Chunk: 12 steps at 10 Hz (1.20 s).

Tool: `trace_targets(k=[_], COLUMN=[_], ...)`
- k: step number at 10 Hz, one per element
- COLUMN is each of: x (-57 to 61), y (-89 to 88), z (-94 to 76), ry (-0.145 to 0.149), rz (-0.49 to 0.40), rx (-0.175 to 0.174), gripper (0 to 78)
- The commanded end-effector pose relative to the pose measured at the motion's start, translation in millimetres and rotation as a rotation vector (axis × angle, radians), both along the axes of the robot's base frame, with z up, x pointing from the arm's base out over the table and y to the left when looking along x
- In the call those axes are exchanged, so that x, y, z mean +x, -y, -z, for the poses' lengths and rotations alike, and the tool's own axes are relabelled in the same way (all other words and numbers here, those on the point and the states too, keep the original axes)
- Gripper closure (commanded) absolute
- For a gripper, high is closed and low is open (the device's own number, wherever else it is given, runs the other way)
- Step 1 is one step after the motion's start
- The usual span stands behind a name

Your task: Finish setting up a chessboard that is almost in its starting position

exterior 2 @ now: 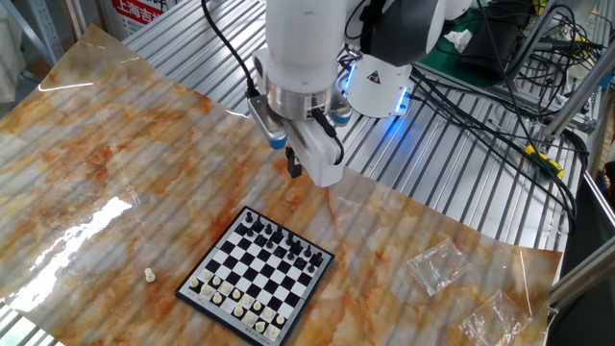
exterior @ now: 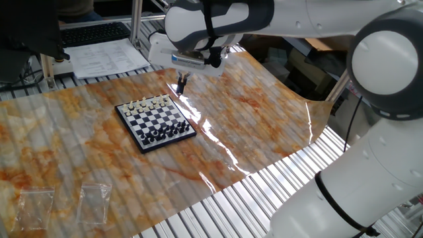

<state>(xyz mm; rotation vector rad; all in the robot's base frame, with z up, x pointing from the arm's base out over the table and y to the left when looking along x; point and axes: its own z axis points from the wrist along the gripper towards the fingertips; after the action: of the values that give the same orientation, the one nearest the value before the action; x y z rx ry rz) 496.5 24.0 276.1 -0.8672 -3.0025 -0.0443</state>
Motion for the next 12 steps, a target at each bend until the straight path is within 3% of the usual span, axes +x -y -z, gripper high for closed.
trace_targets(k=[1, 5, 9, 10, 11, 12], x=[0.5, 0.5, 0.5, 0.5, 0.5, 0.5], y=[0.0, 0.0, 0.0, 0.0, 0.0, 0.0], z=[-1.2, -1.2, -1.2, -1.2, -1.2, -1.2], ry=[0.004, 0.027, 0.028, 0.013, -0.023, -0.036], rz=[0.003, -0.016, -0.063, -0.038, -0.004, 0.025], rx=[-0.001, -0.024, -0.035, -0.027, -0.001, 0.006], gripper=[77.6, 77.6, 77.6, 77.6, 77.6, 77.6])
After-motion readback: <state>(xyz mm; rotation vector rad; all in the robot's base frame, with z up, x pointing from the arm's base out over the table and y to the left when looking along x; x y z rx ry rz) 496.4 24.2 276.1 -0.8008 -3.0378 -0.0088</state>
